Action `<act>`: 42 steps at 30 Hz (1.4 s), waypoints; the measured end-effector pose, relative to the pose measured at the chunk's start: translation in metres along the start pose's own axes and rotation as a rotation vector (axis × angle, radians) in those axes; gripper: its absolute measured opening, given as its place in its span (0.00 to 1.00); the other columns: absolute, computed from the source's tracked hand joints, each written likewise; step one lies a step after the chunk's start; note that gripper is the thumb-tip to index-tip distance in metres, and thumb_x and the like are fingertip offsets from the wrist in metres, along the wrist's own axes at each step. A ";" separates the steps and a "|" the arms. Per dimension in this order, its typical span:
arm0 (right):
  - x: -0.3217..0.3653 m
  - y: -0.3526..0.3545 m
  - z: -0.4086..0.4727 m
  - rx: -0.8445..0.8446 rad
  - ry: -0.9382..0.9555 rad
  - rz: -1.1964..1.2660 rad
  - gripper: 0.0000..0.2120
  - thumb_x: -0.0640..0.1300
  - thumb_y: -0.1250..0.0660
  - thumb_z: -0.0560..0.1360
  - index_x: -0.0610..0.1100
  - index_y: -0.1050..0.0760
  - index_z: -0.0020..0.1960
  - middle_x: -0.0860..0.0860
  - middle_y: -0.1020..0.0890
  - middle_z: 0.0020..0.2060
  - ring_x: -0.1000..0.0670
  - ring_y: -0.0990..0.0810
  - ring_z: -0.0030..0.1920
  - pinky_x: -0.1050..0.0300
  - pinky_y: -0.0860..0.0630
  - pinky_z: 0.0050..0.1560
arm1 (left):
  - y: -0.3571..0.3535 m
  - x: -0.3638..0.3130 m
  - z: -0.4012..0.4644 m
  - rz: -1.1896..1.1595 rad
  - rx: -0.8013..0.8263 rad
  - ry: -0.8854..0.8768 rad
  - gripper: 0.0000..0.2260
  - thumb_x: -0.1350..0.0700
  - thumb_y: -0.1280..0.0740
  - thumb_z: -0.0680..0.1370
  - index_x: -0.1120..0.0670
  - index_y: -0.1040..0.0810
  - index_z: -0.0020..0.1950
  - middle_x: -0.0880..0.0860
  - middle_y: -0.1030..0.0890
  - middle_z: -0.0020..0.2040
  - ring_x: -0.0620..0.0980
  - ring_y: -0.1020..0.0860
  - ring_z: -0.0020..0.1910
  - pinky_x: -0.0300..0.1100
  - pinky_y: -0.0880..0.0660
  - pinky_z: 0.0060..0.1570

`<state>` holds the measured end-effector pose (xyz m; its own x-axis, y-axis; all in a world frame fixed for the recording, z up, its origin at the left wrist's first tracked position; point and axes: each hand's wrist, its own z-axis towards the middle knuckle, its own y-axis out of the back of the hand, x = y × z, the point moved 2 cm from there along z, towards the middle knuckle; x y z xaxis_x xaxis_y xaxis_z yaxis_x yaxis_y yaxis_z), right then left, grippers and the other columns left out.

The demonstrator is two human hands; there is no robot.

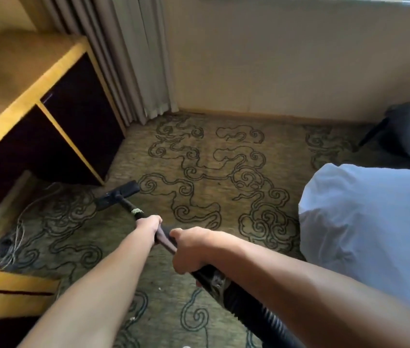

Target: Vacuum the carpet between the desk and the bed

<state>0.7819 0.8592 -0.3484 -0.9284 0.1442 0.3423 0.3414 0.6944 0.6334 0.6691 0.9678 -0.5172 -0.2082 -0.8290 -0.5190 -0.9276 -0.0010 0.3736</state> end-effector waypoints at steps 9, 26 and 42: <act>0.045 -0.014 0.092 0.053 -0.005 0.036 0.24 0.41 0.38 0.75 0.45 0.35 0.71 0.44 0.21 0.58 0.42 0.20 0.57 0.56 0.26 0.45 | 0.041 -0.007 0.080 0.118 0.019 0.059 0.22 0.59 0.31 0.77 0.65 0.27 0.68 0.62 0.21 0.63 0.61 0.21 0.60 0.48 0.25 0.55; 0.035 -0.069 0.093 0.179 -0.102 -0.006 0.31 0.42 0.37 0.70 0.53 0.42 0.71 0.48 0.25 0.39 0.47 0.25 0.36 0.55 0.28 0.34 | 0.032 0.037 0.082 0.292 0.211 0.228 0.18 0.55 0.43 0.83 0.62 0.29 0.69 0.61 0.24 0.68 0.58 0.23 0.64 0.45 0.25 0.62; 0.051 -0.130 -0.015 0.250 -0.030 -0.120 0.33 0.42 0.39 0.73 0.46 0.45 0.76 0.45 0.28 0.47 0.41 0.25 0.46 0.50 0.23 0.47 | 0.057 0.137 0.002 0.282 0.114 0.277 0.13 0.54 0.40 0.81 0.61 0.27 0.60 0.60 0.20 0.52 0.59 0.21 0.52 0.50 0.23 0.58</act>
<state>0.6928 0.7660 -0.4030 -0.9653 0.0685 0.2522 0.1853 0.8599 0.4756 0.5867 0.8550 -0.5681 -0.3821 -0.9072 -0.1763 -0.8780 0.2968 0.3756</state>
